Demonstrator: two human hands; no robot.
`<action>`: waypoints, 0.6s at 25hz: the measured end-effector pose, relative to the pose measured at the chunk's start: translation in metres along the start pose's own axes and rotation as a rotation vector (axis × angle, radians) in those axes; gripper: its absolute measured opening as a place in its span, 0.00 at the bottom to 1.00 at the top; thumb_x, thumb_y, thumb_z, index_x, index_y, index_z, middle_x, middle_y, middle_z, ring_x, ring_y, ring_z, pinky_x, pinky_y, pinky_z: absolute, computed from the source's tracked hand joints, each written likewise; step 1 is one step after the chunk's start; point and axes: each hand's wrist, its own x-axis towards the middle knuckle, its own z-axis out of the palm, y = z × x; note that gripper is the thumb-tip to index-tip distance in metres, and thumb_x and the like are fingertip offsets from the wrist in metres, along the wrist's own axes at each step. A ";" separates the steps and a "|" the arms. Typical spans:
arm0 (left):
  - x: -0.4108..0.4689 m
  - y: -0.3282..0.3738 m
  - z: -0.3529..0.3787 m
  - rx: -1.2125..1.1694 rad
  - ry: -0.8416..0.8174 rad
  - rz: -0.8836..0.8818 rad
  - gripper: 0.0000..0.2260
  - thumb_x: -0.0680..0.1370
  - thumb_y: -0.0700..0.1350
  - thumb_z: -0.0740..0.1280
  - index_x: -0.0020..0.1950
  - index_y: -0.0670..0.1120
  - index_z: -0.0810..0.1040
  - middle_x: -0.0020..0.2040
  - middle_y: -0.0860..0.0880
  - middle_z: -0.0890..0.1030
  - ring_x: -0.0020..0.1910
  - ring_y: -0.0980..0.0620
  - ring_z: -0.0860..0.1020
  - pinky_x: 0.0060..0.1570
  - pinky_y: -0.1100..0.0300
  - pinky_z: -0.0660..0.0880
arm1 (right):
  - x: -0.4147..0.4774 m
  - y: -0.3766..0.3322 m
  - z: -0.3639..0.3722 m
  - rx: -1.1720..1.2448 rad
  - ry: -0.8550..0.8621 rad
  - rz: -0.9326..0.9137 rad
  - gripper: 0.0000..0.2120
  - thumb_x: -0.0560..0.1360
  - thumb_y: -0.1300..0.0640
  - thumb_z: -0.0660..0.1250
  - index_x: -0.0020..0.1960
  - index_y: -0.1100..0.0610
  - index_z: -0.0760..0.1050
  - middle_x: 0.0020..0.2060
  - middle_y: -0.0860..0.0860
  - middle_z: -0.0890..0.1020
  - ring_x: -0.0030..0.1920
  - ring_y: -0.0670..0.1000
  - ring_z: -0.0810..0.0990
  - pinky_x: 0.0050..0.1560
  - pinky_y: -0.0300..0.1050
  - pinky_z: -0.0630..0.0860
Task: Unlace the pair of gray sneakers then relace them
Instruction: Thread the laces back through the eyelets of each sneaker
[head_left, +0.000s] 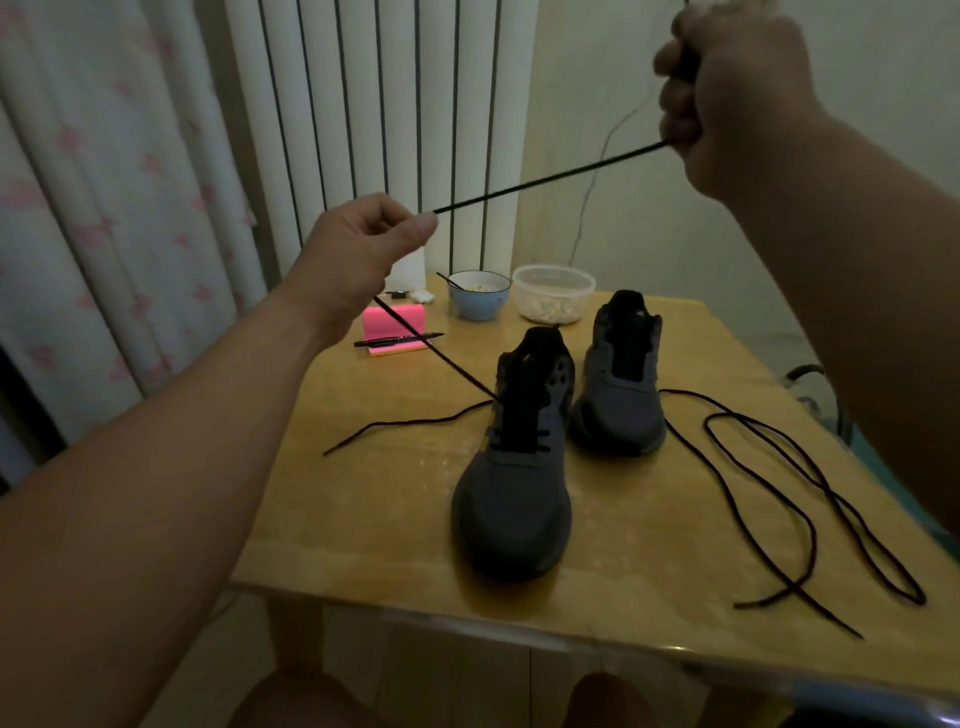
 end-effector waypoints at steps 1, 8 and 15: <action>-0.001 0.000 0.003 0.027 -0.004 0.006 0.10 0.82 0.53 0.71 0.43 0.50 0.80 0.30 0.58 0.70 0.30 0.58 0.66 0.33 0.63 0.66 | -0.018 0.000 0.013 -0.015 -0.022 0.006 0.05 0.85 0.58 0.59 0.52 0.56 0.72 0.34 0.47 0.77 0.28 0.45 0.67 0.29 0.39 0.63; -0.016 -0.027 0.022 0.097 -0.131 -0.088 0.18 0.82 0.59 0.68 0.45 0.45 0.82 0.31 0.52 0.70 0.31 0.55 0.66 0.35 0.60 0.67 | -0.034 0.020 -0.008 -0.215 -0.060 -0.013 0.08 0.86 0.56 0.60 0.59 0.58 0.75 0.38 0.50 0.79 0.29 0.45 0.69 0.30 0.40 0.66; -0.023 -0.044 0.010 0.037 -0.174 -0.235 0.23 0.82 0.62 0.66 0.46 0.42 0.82 0.29 0.50 0.67 0.29 0.53 0.63 0.31 0.60 0.63 | -0.041 0.039 -0.023 -0.233 -0.057 0.045 0.05 0.85 0.58 0.61 0.54 0.57 0.75 0.35 0.51 0.79 0.26 0.46 0.66 0.27 0.42 0.62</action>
